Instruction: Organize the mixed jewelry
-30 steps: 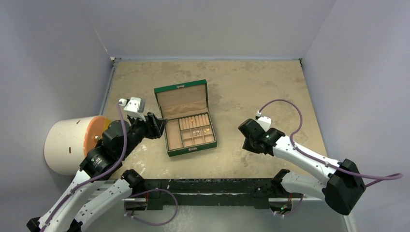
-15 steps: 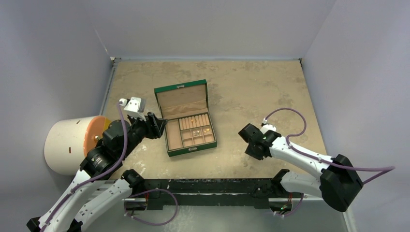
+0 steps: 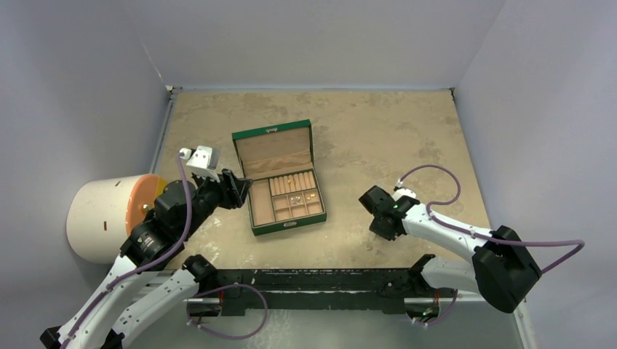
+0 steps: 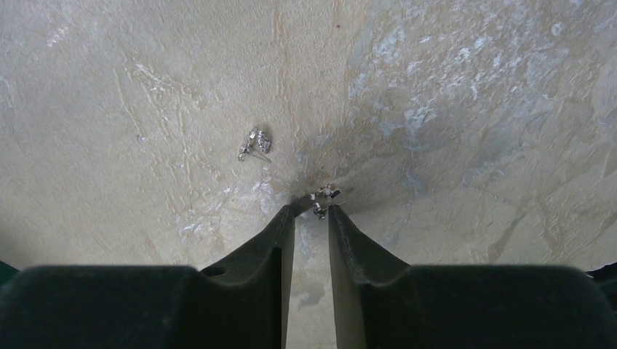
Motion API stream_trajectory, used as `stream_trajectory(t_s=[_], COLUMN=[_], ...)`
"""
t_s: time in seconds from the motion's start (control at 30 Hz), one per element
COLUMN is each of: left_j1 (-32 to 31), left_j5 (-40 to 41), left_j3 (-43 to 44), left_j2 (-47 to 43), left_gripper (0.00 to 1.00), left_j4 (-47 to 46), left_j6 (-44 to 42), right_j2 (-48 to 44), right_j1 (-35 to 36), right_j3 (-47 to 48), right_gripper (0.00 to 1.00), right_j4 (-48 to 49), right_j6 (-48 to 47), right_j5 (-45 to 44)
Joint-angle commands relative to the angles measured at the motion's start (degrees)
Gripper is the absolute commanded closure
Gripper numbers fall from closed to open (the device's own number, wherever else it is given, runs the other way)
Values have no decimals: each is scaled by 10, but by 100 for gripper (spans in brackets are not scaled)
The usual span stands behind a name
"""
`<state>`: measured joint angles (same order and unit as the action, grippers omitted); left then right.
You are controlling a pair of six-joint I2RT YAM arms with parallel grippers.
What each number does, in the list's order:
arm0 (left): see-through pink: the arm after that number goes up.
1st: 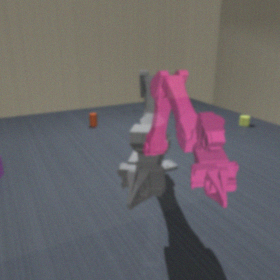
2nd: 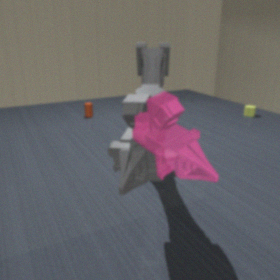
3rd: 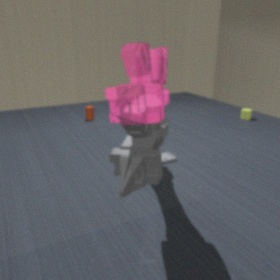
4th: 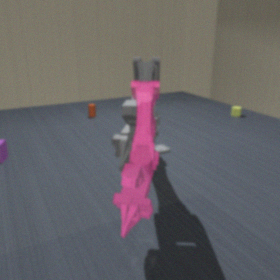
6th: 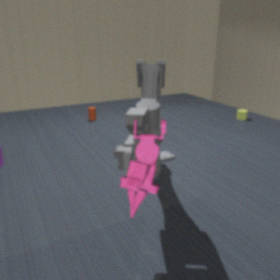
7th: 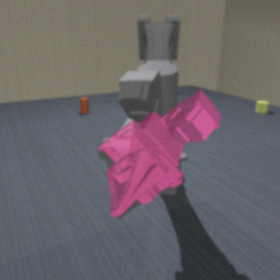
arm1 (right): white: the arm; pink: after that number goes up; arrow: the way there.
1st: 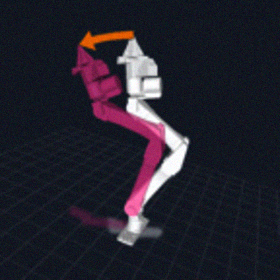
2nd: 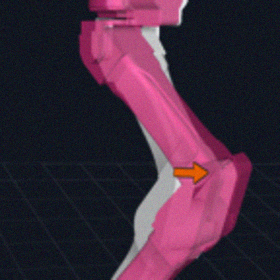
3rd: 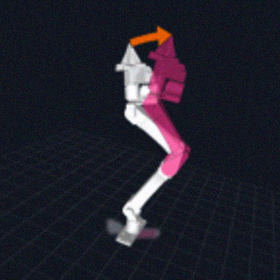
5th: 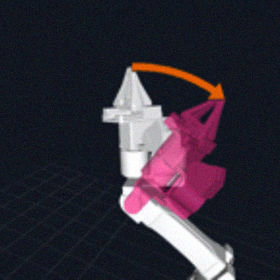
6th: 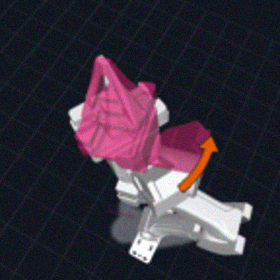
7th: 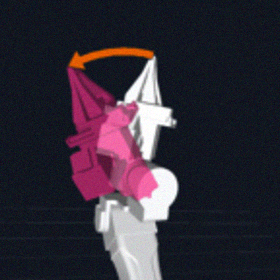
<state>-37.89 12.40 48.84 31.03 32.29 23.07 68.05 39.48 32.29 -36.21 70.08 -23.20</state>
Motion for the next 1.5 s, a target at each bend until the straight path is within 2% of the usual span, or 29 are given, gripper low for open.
stream_trajectory(t_s=[0.0,0.23,0.53,1.1,1.3,1.47], left_j1=[4,4,4,4,4,4], left_j5=[1,2,3,3,0,-1], left_j3=[0,0,0,0,0,0], left_j2=[0,0,0,-11,-11,-14], left_gripper=[50,50,50,50,50,50], left_j4=[-17,-16,-16,-16,-17,-17], left_j6=[-7,-6,-6,-7,-7,-7], right_j2=[4,-2,-12,-45,-63,-74], right_j1=[-5,-10,-13,-12,-12,-12], right_j3=[-6,-9,-8,57,79,98], right_gripper=[75,82,97,100,100,100], right_j4=[1,2,-2,13,65,124], right_j6=[10,9,7,-95,-173,-250], right_j5=[-17,-19,-17,-1,10,68])
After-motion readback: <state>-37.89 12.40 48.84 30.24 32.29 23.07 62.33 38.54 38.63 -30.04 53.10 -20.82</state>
